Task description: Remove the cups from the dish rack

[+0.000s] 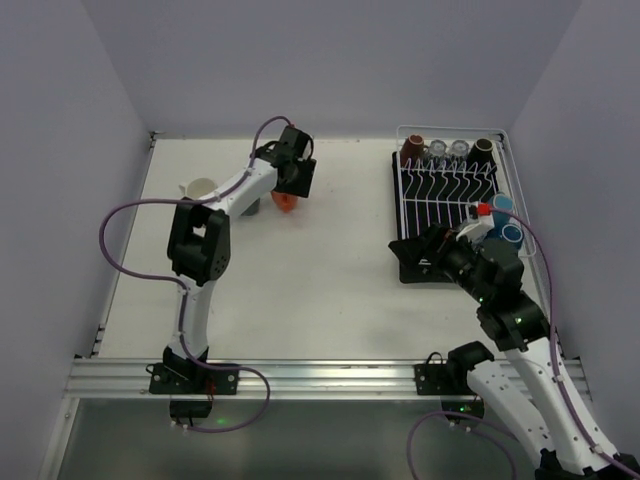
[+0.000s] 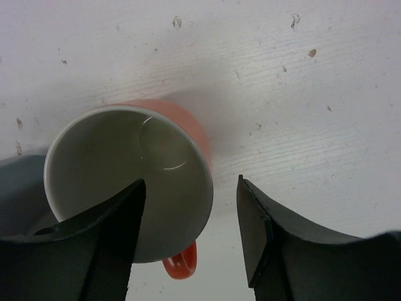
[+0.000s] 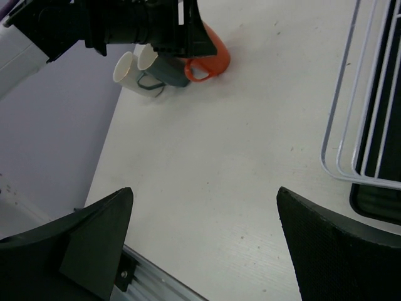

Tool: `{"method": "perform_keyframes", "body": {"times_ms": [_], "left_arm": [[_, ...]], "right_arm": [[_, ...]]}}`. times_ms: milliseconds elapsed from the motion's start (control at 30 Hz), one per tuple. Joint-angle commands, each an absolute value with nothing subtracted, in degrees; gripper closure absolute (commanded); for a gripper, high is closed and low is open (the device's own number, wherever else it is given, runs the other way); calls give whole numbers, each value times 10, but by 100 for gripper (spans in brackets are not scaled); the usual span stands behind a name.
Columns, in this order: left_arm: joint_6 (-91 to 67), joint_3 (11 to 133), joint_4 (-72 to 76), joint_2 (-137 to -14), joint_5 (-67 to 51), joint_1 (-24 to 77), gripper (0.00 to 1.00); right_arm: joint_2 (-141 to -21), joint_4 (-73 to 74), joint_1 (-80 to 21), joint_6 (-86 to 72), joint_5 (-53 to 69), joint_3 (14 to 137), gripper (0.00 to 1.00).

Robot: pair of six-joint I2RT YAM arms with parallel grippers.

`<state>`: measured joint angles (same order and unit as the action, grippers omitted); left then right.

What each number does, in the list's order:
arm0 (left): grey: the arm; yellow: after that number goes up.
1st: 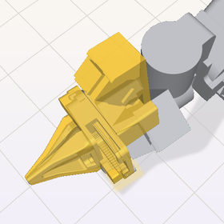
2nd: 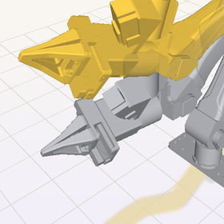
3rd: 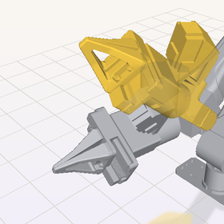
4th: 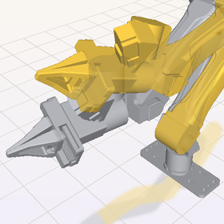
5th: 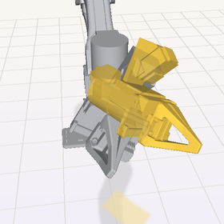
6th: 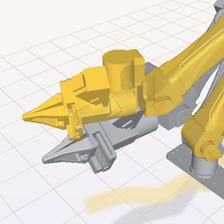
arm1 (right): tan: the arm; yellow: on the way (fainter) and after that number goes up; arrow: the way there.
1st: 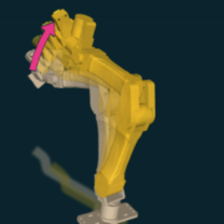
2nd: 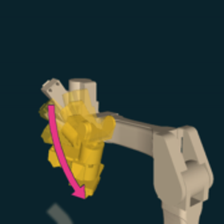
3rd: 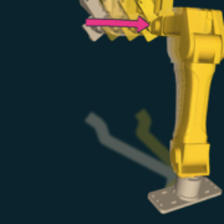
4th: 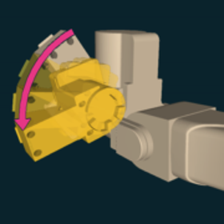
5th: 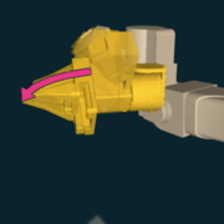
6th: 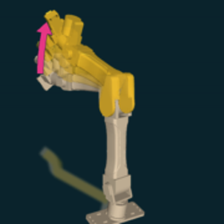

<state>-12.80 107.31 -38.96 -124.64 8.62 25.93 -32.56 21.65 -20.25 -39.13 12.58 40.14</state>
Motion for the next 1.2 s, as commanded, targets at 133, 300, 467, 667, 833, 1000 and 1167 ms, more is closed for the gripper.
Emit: {"method": "perform_keyframes", "body": {"times_ms": [133,300,467,667,833,1000,1167], "left_arm": [[-129,1105,-388,-1152,70,257,20],[-139,1103,-374,-1100,39,260,11],[-153,1052,-339,-1017,7,267,9],[-176,865,-243,-840,-57,312,9],[-180,716,-182,-687,-157,360,9],[-170,568,-177,-541,-200,365,8],[-169,463,-186,-446,-182,365,6]], "right_arm": [[-305,321,-203,-347,-41,483,5],[-329,359,-203,-323,-156,519,14],[-380,376,-198,-303,-259,541,25],[-473,376,-126,-282,-261,557,35],[-540,359,-65,-265,-260,562,20],[-593,342,-34,-258,-239,565,15],[-650,331,-23,-265,-241,573,7]]}}
